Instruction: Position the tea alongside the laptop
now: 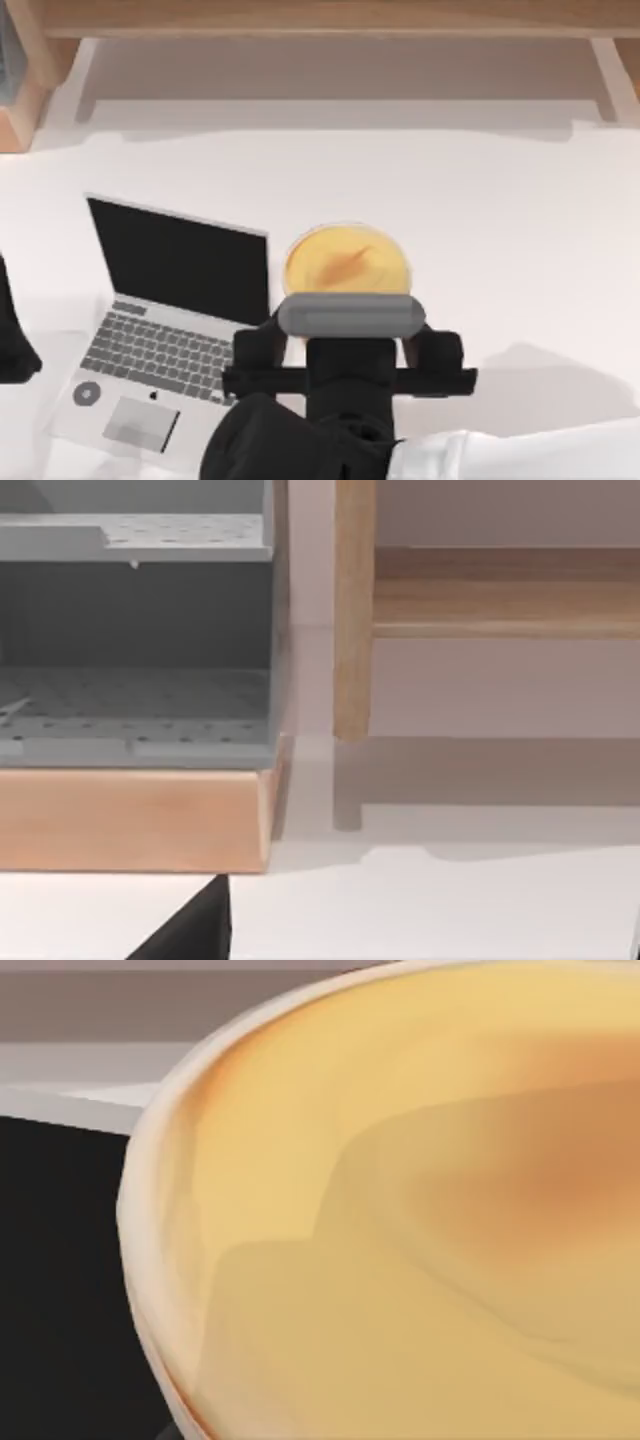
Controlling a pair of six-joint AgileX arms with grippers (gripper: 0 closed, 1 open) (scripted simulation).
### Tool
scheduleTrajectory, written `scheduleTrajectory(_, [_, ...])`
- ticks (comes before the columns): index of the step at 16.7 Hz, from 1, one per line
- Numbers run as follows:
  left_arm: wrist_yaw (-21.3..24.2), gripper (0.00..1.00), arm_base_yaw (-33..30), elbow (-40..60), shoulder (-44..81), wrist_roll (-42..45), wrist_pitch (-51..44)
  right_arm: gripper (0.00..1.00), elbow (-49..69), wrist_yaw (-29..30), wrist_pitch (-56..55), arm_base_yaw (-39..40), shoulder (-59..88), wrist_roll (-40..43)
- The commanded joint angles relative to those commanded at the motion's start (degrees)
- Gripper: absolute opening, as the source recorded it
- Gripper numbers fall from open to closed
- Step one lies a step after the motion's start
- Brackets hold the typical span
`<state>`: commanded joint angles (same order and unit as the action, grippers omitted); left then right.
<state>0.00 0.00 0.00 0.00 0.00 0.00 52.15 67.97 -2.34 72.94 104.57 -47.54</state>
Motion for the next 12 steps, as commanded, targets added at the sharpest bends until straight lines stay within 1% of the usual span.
scheduleTrajectory(7, [0.0, 1.00, 0.0, 0.0, 0.0, 0.0, 0.0, 0.00, 0.1, 1.0, -3.0, 0.8, 1.1, 0.5])
scheduleTrajectory(12, [0.0, 1.00, 0.0, 0.0, 0.0, 0.0, 0.0, 0.00, -1.2, 0.4, -4.2, 0.9, 2.8, -0.2])
